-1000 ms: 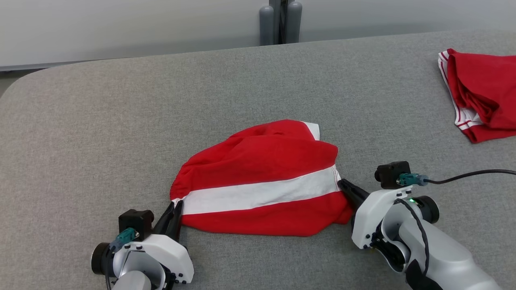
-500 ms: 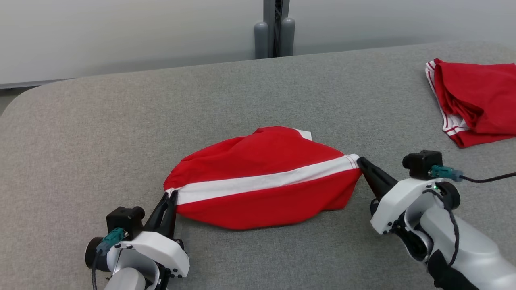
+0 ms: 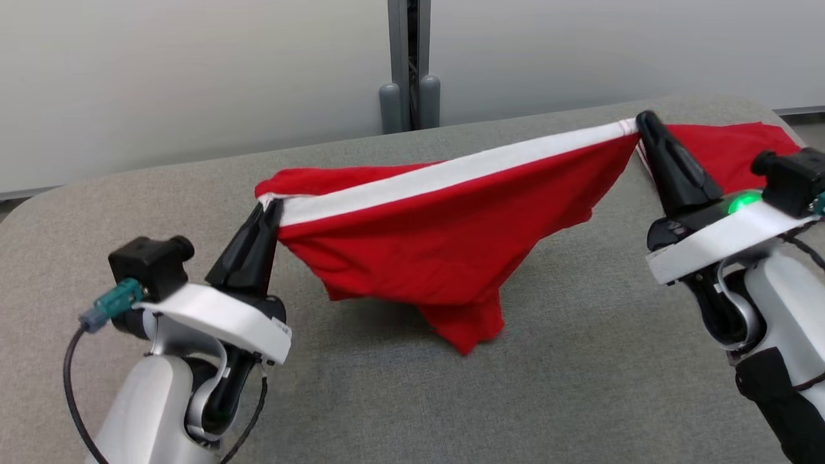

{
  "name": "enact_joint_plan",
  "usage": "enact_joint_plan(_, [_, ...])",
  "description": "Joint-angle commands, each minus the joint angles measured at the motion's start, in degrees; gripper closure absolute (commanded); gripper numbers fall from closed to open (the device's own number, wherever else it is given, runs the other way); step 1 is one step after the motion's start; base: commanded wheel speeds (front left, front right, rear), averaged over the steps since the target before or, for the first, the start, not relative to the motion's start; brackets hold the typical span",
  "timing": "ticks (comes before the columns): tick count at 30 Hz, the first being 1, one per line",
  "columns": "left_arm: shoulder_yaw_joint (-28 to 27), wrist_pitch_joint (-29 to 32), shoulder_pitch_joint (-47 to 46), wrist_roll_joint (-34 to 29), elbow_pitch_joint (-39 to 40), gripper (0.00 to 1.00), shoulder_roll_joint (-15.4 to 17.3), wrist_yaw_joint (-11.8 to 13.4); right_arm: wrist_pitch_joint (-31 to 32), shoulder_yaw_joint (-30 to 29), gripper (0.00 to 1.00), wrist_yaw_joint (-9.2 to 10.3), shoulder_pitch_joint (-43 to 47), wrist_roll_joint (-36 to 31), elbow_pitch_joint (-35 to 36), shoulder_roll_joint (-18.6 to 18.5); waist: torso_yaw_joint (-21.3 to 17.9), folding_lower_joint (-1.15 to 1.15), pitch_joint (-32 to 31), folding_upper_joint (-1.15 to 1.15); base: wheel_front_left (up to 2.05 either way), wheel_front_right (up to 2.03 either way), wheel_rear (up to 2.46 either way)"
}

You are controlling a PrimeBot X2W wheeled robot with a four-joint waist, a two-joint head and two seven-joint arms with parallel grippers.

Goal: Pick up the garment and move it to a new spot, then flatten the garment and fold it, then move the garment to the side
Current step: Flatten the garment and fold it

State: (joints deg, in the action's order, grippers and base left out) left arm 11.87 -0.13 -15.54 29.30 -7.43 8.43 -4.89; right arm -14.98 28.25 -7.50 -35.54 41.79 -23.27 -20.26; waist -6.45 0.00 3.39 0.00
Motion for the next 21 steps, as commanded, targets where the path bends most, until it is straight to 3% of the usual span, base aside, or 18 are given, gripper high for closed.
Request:
enact_joint_plan(1, [-0.3,2.6,-2.1,1.5,3.2,1.0,0.7,-0.3,-0.3,-1.9,1.0,0.02,0.4,-1.7,2.6,-0.6,-0.4,0.0,-0.8,0.0,0.0,0.0,0.0])
enact_joint_plan(7, [-0.9,10.5,-6.8,5.7,8.8,1.0,1.7,-0.4,-0.3,-5.0,1.0,0.02,-2.3,-4.3,7.2,-1.7,-0.6,0.0,-1.8,0.0,0.0,0.0,0.0])
enact_joint_plan(11, [-1.6,16.2,-11.3,7.9,11.1,1.0,2.7,1.0,-0.3,-7.4,1.0,0.02,-4.8,-6.0,9.1,-3.1,-0.6,0.0,-2.5,0.0,0.0,0.0,0.0])
enact_joint_plan(21, [-1.5,28.5,-20.7,13.7,12.2,1.0,3.5,2.9,-0.3,-12.8,1.0,0.02,-10.9,-9.8,11.9,-5.6,-0.7,0.0,-3.2,0.0,0.0,0.0,0.0])
